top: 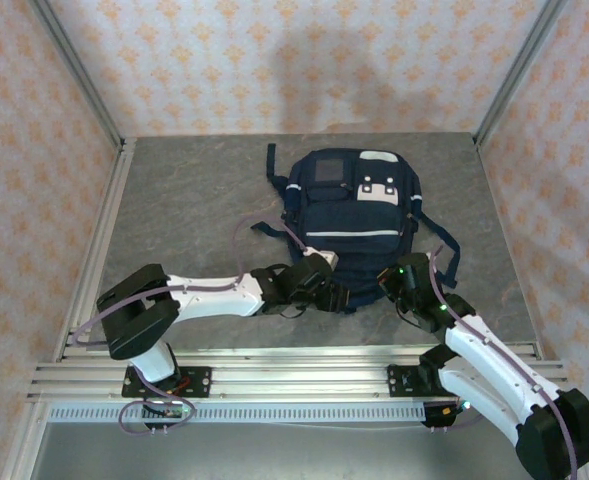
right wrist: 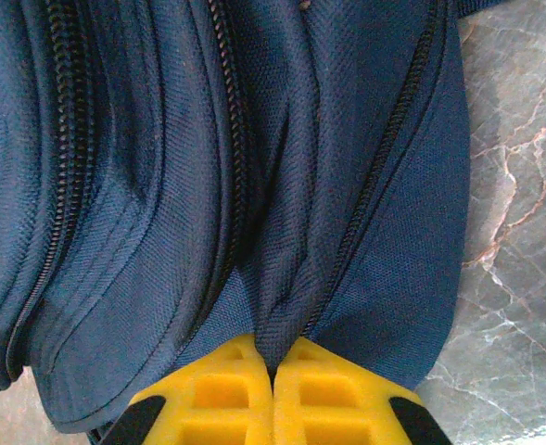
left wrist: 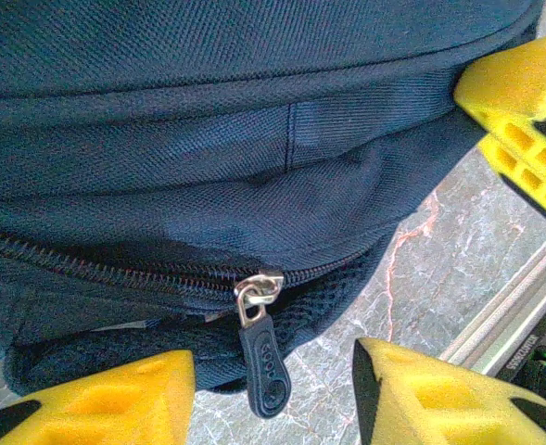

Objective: Pack the student bag

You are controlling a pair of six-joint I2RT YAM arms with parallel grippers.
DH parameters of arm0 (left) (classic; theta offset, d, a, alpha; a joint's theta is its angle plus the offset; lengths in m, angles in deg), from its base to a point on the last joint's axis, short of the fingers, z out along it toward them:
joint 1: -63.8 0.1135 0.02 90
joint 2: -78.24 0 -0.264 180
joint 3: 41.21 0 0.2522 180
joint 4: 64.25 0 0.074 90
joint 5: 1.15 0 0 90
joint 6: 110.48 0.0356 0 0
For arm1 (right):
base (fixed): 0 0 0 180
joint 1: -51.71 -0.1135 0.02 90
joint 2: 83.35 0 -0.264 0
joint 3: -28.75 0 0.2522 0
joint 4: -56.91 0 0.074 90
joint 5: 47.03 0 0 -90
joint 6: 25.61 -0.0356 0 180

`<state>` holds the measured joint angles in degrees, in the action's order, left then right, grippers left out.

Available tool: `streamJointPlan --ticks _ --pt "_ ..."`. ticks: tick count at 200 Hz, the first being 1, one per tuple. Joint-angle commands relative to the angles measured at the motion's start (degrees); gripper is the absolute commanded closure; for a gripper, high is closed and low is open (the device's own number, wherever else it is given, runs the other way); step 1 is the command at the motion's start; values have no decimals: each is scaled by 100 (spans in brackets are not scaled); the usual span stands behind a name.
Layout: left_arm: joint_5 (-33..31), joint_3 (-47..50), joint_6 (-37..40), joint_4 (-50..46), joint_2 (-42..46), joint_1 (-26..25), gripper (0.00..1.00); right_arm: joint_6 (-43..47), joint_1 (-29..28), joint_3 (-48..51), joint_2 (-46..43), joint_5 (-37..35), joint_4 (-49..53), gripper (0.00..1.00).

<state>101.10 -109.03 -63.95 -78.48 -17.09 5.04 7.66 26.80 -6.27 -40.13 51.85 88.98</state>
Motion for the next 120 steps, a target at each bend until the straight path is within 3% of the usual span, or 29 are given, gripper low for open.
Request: streamJointPlan --ticks 1,89,104,120 --pt "95 -343 92 -363 -271 29 56 -90 12 -46 18 202 -289 100" --pt "-854 -1385 743 -1925 -1022 -94 80 -163 -5 -50 39 286 -378 100" --pt "-1062 -1605 915 -2174 -1180 -183 79 -162 -5 -59 42 306 -389 100" --pt "-1239 -1784 1038 -2363 -1322 -269 68 -154 -4 -59 54 319 -389 100"
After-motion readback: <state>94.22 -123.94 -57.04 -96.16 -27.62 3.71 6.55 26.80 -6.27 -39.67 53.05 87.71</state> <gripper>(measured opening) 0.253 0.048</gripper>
